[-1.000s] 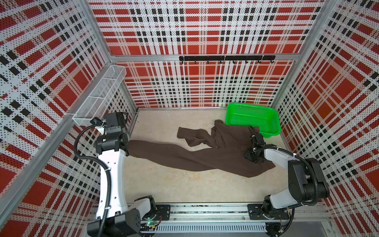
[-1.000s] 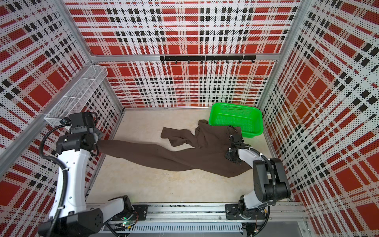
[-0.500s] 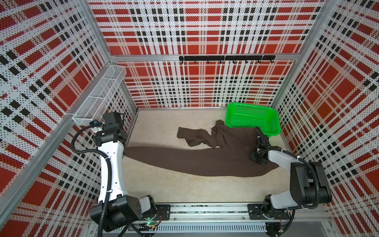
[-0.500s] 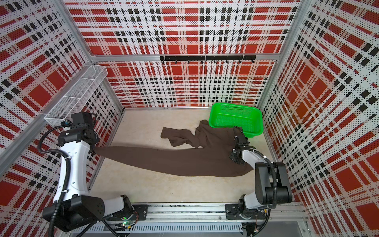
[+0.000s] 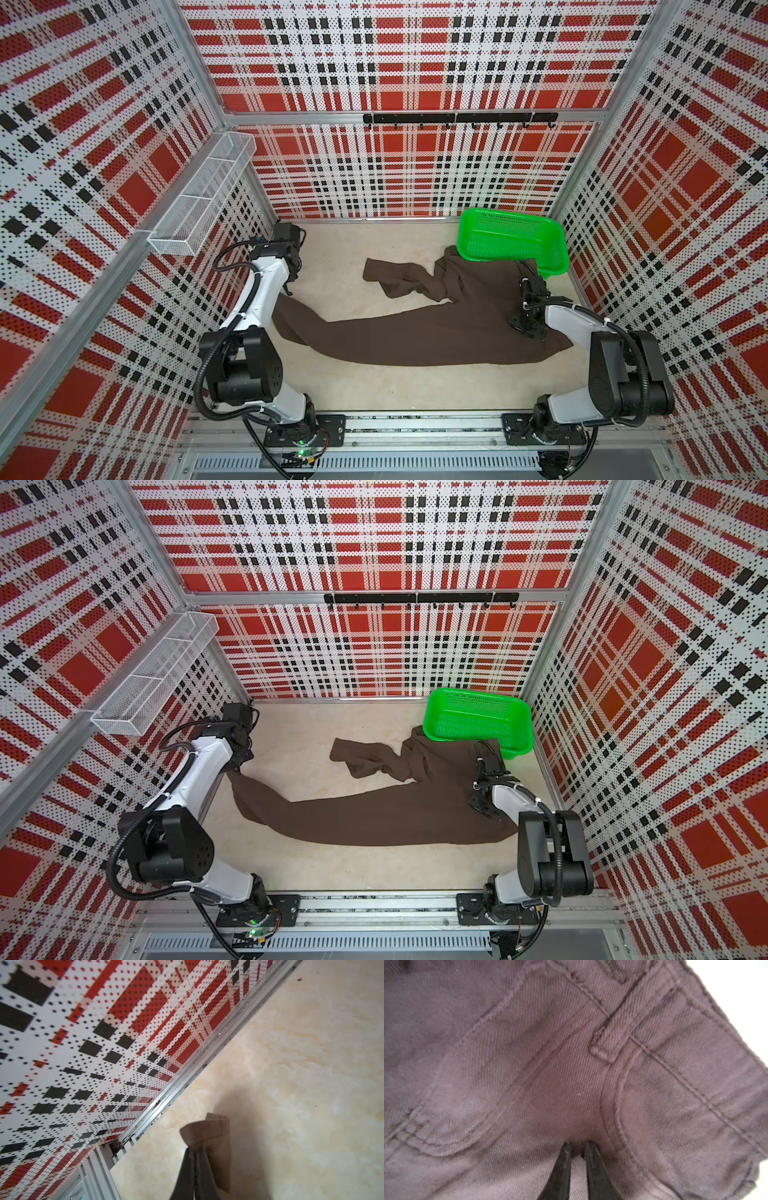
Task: Fold and stack the trousers
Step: Flatten out the trousers at the center of the table.
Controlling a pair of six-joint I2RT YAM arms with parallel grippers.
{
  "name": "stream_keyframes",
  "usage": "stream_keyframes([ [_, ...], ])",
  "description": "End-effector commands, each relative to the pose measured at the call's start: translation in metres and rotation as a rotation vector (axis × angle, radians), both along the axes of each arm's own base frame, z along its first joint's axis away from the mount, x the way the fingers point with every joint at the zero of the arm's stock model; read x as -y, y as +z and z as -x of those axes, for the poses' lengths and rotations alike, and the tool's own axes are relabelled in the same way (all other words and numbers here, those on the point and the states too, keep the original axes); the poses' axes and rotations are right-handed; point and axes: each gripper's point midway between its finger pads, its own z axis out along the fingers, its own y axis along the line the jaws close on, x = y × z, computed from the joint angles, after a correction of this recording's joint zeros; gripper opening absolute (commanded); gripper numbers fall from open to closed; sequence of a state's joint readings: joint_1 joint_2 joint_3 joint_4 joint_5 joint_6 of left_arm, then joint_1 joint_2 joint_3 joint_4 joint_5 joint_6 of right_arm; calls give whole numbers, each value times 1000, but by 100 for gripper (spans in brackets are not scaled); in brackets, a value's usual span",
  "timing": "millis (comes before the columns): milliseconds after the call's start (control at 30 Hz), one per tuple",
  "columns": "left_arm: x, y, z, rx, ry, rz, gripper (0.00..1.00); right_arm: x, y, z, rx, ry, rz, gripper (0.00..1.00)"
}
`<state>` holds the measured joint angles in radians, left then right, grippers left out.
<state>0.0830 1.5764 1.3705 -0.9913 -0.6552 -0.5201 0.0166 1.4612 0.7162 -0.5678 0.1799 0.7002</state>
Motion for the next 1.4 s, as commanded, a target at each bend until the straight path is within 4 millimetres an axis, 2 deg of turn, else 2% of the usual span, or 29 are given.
stream_keyframes([
  [0,-5,-2,-8,37,36,-18,0,10,-10,29,-119,-35,31,19],
  [167,-21,-7,-1,7,75,-44,0,12,-11,33,-122,-47,41,19],
  [433,-68,24,38,45,180,-88,0,32,9,43,-48,-130,74,18],
  [533,-73,23,43,45,179,-71,0,37,17,42,-25,-150,92,18],
  [633,-66,6,38,26,145,-25,2,35,20,40,-15,-152,76,18],
  [733,-54,-8,31,19,108,7,23,28,25,35,13,-139,37,18],
  [800,-49,-10,27,26,94,17,34,23,33,29,49,-119,8,18],
  [833,-48,-8,25,34,92,18,41,18,38,24,70,-103,-17,18],
  [967,-46,11,19,90,73,25,56,-1,63,9,142,-26,-41,24],
  [1133,-27,34,8,175,9,64,67,-35,87,-8,202,72,-79,35],
  [1233,-4,39,-2,209,-64,115,71,-56,84,-16,203,109,-128,37],
  [1333,20,39,-8,234,-127,169,75,-69,71,-18,176,128,-153,37],
  [1367,30,38,-11,244,-155,190,79,-73,65,-18,161,132,-167,37],
])
